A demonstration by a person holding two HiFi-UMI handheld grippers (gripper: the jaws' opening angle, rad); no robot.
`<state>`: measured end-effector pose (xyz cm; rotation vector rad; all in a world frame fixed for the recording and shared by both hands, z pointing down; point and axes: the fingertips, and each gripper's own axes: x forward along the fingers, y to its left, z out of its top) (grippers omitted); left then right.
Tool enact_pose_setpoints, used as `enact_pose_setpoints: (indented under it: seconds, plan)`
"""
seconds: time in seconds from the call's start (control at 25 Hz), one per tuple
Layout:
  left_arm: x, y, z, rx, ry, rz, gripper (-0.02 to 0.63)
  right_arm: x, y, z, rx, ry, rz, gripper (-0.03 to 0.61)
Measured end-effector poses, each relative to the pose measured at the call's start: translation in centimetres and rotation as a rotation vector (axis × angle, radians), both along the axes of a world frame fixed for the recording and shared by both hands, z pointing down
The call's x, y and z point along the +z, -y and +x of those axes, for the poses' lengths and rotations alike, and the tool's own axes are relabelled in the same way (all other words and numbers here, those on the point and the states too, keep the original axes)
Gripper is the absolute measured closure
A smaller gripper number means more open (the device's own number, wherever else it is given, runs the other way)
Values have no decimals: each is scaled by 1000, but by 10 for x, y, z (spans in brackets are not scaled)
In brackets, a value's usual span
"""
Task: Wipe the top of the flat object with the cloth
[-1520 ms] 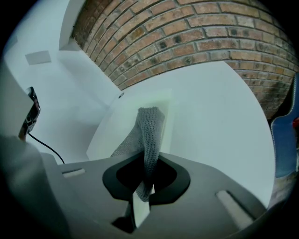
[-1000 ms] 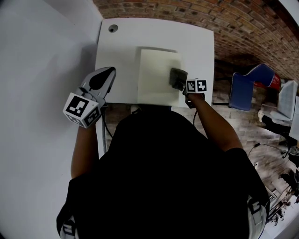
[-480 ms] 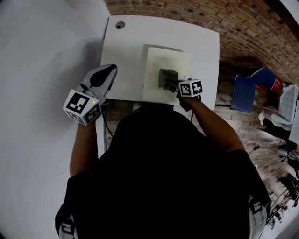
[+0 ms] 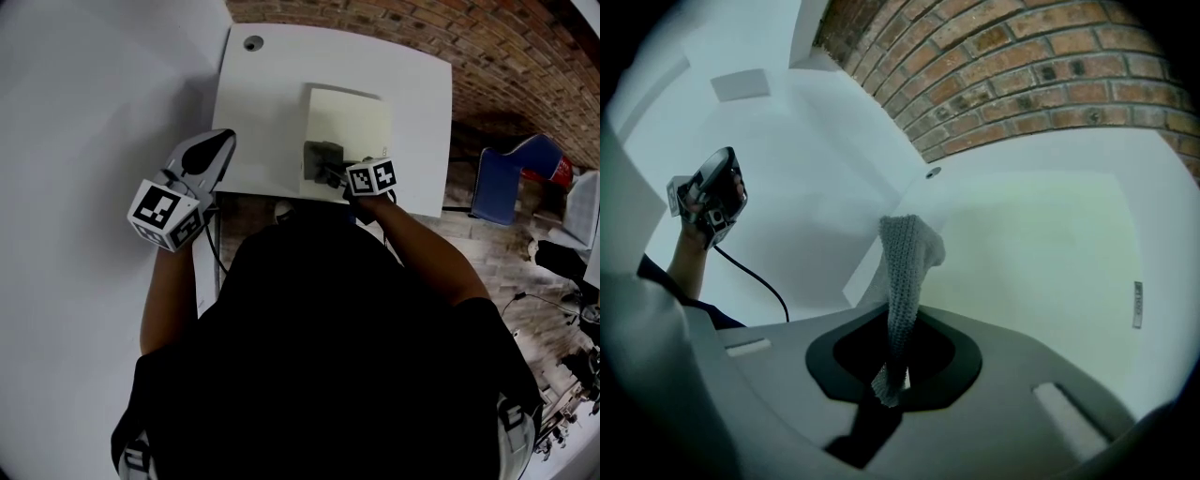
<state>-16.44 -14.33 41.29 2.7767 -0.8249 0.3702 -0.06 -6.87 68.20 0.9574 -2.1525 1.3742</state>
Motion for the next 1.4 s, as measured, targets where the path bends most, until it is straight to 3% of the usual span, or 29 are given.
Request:
enact_pose_setpoints:
  seconds: [0.44, 1.4]
  plan:
    - [4, -1, -13, 15, 6, -8, 612, 17, -21, -46, -45, 20, -46, 568]
    - [11, -4, 14, 74, 6, -20, 612, 46, -41, -4, 34, -25, -101, 568]
